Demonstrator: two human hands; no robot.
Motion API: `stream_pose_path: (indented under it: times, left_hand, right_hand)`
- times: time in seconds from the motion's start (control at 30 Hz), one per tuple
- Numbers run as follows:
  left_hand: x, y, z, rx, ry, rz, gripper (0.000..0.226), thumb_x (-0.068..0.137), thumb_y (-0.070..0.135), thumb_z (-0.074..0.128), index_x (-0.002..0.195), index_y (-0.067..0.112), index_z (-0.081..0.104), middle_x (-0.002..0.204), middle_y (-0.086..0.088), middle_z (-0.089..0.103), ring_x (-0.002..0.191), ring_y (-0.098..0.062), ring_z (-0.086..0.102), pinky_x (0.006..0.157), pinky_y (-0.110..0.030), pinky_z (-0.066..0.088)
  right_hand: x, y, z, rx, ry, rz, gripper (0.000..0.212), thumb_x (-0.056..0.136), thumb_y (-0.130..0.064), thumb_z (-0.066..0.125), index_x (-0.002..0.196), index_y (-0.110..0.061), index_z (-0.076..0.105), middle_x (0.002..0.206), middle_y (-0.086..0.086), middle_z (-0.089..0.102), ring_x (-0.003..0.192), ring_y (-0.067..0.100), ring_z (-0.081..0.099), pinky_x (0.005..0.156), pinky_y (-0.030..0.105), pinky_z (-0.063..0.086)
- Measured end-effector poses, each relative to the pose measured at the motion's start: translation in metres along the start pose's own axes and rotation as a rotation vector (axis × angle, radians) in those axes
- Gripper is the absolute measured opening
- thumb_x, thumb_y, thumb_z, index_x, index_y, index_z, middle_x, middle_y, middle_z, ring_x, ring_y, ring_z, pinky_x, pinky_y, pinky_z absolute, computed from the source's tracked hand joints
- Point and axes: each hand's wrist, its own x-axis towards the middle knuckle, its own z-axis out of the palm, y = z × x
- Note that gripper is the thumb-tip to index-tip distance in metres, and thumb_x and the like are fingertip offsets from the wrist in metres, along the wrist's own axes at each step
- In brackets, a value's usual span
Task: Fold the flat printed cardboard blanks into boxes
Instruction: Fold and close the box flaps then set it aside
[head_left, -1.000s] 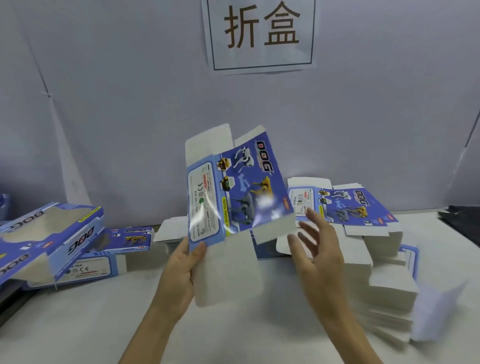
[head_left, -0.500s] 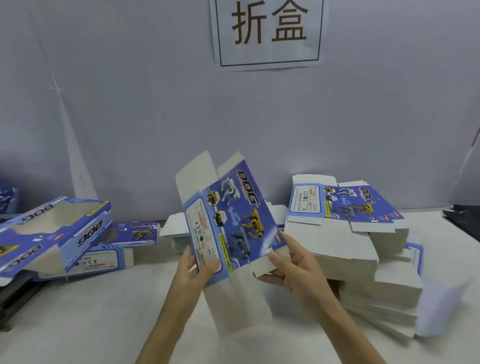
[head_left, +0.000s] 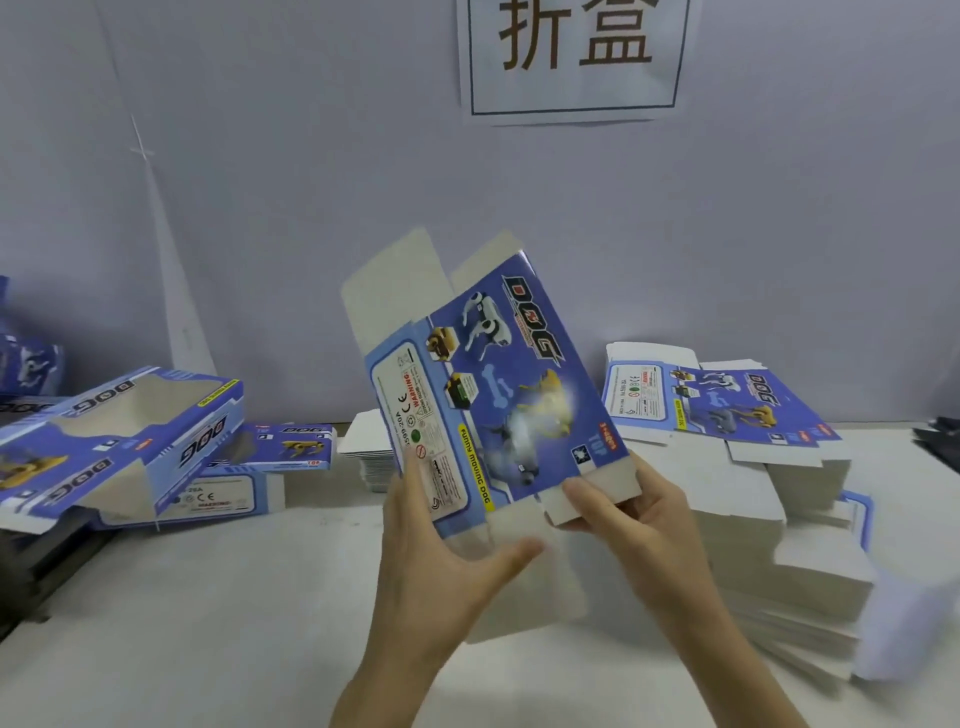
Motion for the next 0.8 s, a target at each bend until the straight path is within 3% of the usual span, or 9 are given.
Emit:
stream_pose_path:
  times: [0.1,0.23,0.33,0.4,0.47,0.53,0.63,0.67,0.8]
  left_hand:
    - [-0.003,-0.005,0.002,0.119,0.017,-0.004,0.121,0.05,0.073,0.067,0.151,0.043,0.006,0.153,0.016,0.021,0.137,-0.005,0.026,0.108,-0.034,0.04]
    - [-0.005,-0.009,0.005,0.164,0.031,0.003,0.103,0.065,0.067,0.061,0.151,0.039,0.012,0.152,0.011,0.026,0.133,-0.007,0.034,0.101,-0.032,0.047]
    - [-0.006,-0.014,0.007,0.072,0.042,-0.018,0.09,0.08,0.029,0.076,0.148,0.042,0.018,0.147,0.012,0.035,0.128,-0.009,0.043,0.093,-0.035,0.054]
    - [-0.004,-0.017,0.008,0.023,0.046,-0.031,0.094,0.081,0.016,0.074,0.148,0.043,0.015,0.144,0.014,0.038,0.127,-0.014,0.049,0.08,-0.018,0.057]
    - [-0.005,-0.016,0.011,-0.015,0.071,-0.027,0.094,0.083,0.021,0.074,0.144,0.05,0.009,0.14,0.019,0.036,0.127,-0.012,0.048,0.068,-0.002,0.049]
    - [-0.006,-0.015,0.013,-0.03,0.086,-0.027,0.09,0.085,0.029,0.07,0.142,0.053,0.005,0.142,0.017,0.038,0.126,-0.008,0.048,0.065,0.001,0.045]
    - [-0.006,-0.016,0.011,-0.004,0.053,-0.02,0.077,0.093,0.023,0.058,0.15,0.04,0.009,0.14,0.012,0.046,0.114,0.005,0.05,0.065,0.003,0.042]
    - [-0.006,-0.016,0.01,0.003,0.042,-0.016,0.07,0.096,0.019,0.053,0.151,0.037,0.013,0.134,0.013,0.051,0.105,0.012,0.052,0.065,0.003,0.04]
    - [-0.005,-0.015,0.006,-0.045,0.009,-0.053,0.053,0.1,0.013,0.038,0.149,0.03,0.028,0.112,0.016,0.06,0.079,0.013,0.057,0.056,-0.003,0.04]
  right_hand:
    - [-0.003,0.005,0.002,-0.021,0.022,-0.001,0.015,0.069,-0.014,0.071,0.084,-0.015,0.067,0.079,-0.005,0.075,0.069,0.005,0.069,0.055,0.015,0.051]
    - [-0.007,0.014,0.004,-0.082,-0.01,0.02,0.021,0.07,-0.015,0.076,0.089,-0.021,0.069,0.085,-0.011,0.075,0.074,0.003,0.071,0.057,0.014,0.051]
    - [-0.012,0.026,0.011,-0.109,0.002,0.083,0.03,0.078,-0.006,0.078,0.083,-0.035,0.072,0.084,-0.024,0.073,0.075,-0.006,0.068,0.058,0.009,0.049]
    - [-0.015,0.032,0.017,-0.171,-0.033,0.087,0.041,0.082,-0.01,0.074,0.08,-0.05,0.072,0.079,-0.033,0.069,0.073,-0.012,0.065,0.057,0.007,0.048]
    - [-0.018,0.033,0.024,-0.187,-0.071,0.083,0.058,0.084,-0.013,0.073,0.079,-0.07,0.061,0.073,-0.038,0.065,0.07,-0.011,0.064,0.054,0.005,0.046]
    - [-0.02,0.031,0.03,-0.21,-0.089,0.033,0.054,0.087,-0.022,0.068,0.085,-0.075,0.056,0.073,-0.042,0.062,0.075,0.0,0.061,0.053,0.009,0.048]
    - [-0.018,0.03,0.028,-0.271,-0.072,-0.013,0.035,0.083,-0.031,0.06,0.094,-0.064,0.062,0.082,-0.04,0.063,0.083,0.003,0.06,0.059,0.021,0.049]
    - [-0.016,0.031,0.024,-0.289,-0.042,-0.029,0.028,0.082,-0.03,0.059,0.097,-0.053,0.066,0.085,-0.038,0.065,0.08,0.001,0.062,0.058,0.016,0.048]
    - [-0.008,0.038,0.008,-0.358,-0.031,-0.072,0.05,0.082,-0.022,0.053,0.13,-0.034,0.05,0.102,-0.042,0.061,0.086,-0.018,0.058,0.067,0.002,0.044]
